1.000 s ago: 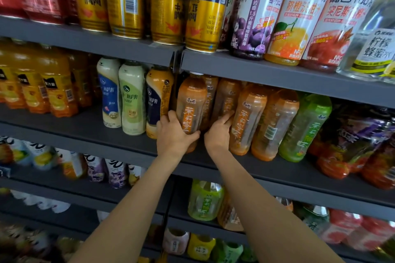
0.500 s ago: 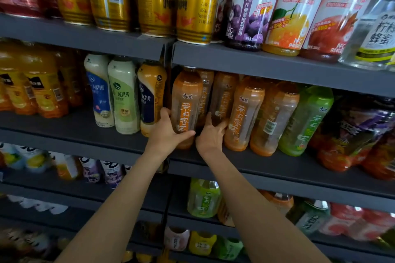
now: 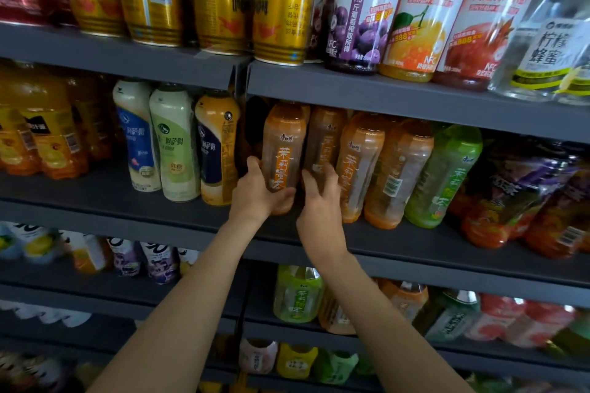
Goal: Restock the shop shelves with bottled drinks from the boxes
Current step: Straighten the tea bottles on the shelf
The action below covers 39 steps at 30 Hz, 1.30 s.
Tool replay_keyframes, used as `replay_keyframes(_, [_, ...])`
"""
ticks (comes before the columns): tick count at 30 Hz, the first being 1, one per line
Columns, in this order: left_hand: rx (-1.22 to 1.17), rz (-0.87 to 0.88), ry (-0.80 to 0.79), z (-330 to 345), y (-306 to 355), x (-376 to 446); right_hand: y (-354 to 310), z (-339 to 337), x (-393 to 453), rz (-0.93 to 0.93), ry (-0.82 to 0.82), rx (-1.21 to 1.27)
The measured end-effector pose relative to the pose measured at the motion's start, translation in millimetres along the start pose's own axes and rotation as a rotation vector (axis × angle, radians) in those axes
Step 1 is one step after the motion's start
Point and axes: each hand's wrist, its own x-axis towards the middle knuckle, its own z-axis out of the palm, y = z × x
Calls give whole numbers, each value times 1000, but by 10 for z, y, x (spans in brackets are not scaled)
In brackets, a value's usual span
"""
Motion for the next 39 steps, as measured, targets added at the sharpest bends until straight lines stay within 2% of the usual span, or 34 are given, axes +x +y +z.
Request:
replay_keyframes(2, [-21, 1, -6, 42, 28, 10, 100, -105, -37, -31, 280, -27])
replay_keyframes(4, [-47, 22, 5, 81, 38, 10, 204, -181, 34, 86, 398, -34])
replay_keyframes(9, [-86, 56, 20, 203, -28, -117, 310, -158, 166, 365, 118, 41])
replay_keyframes(12, [-57, 49, 16, 205, -59, -116, 343, -97, 169, 457, 143, 103])
replay_keyframes(16, [0, 53, -19, 170, -70, -54, 350, -4, 82, 434, 187, 123])
replay_keyframes(23, [-40, 58, -50, 175, -84, -25, 473, 42, 182, 516, 34, 296])
replay_keyframes(29, [-92, 62, -28, 200, -112, -47, 478, 47, 119, 397, -64, 322])
replay_keyframes(35, [-86, 40, -32, 231, -74, -73, 458, 59, 210, 431, -143, 353])
replay_keyframes(39, [-55, -34, -16, 295, -68, -122, 429, 9, 183, 451, -190, 361])
